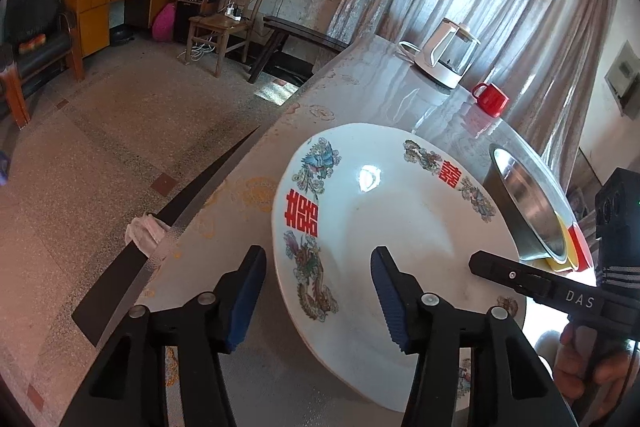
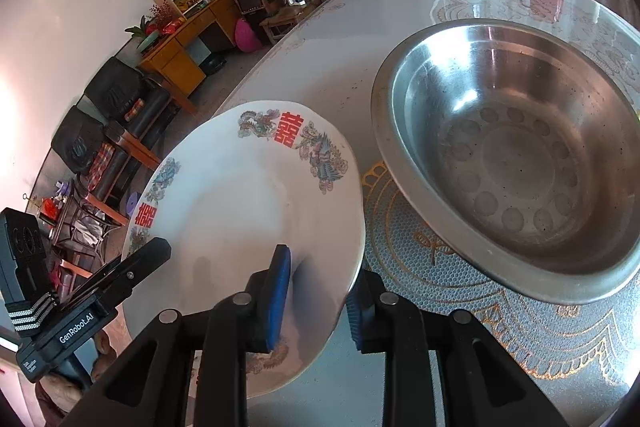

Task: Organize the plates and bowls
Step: 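Lift the double-happiness plate off the table with both tools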

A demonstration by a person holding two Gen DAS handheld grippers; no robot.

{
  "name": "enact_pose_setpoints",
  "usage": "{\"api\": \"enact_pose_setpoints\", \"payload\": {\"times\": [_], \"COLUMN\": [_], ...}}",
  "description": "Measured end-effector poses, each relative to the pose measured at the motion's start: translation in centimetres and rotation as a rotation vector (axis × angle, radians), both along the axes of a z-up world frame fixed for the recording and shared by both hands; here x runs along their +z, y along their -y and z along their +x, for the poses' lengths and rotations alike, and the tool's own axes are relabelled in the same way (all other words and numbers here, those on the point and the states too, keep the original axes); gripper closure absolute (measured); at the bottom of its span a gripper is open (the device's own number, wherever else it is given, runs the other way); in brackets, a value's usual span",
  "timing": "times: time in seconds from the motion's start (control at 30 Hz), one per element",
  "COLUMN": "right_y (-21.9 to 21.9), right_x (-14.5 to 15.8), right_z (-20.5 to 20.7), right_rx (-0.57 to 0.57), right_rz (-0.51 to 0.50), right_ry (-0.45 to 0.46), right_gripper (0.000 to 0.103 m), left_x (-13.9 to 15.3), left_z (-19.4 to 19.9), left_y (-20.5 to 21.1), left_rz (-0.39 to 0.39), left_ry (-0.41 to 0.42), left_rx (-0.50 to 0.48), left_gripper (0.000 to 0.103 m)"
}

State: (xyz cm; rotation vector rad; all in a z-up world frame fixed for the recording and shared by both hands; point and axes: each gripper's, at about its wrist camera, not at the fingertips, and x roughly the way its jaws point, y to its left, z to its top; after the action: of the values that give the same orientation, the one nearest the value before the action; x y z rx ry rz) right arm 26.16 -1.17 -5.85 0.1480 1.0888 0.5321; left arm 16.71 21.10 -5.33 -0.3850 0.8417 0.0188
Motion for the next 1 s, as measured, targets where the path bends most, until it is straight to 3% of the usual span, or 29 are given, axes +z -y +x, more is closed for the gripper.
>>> {"api": "enact_pose_setpoints", "payload": {"times": [0.13,0.43,0.63,0.73,0.87,1.0], "right_y": [-0.2,-0.3,-1.0,-1.0,-0.6,-0.2], "right_x": [0.1,0.0,0.1,0.2,0.0,0.1], "right_z": [-0.1,0.3,-0.1,-0.3,-0.4,-0.4], "right_rx": [0.018,0.01,0.028,0.015,-0.016,-0.038], "right_rz": [0.022,0.065,0.012,0.009,0.009,0.001], "right_ry": [0.006,-0.003,0.031,0.046,0.052,0.048], "right_gripper": [0.066,0.065,0.064,0.066,0.077,0.078], "left_x": [0.0,-0.2,-0.4,-0.4,-0.4,-0.3], "left_z": [0.6,1.7,2.2,2.0,1.5,0.4], "left_y": [0.1,0.2,0.2,-0.1,-0.1,0.2], "left_rz": [0.013,0.038,0.072,0.067,0.055,0.041], "left_ry": [-0.015,-0.009,0.014,0.016,0.02,0.036], "left_rx": [0.009,-0.009,0.008,0.025,0.012,-0.015], "left_gripper": [0.056,0.057,0.065,0.069,0.072,0.073]}}
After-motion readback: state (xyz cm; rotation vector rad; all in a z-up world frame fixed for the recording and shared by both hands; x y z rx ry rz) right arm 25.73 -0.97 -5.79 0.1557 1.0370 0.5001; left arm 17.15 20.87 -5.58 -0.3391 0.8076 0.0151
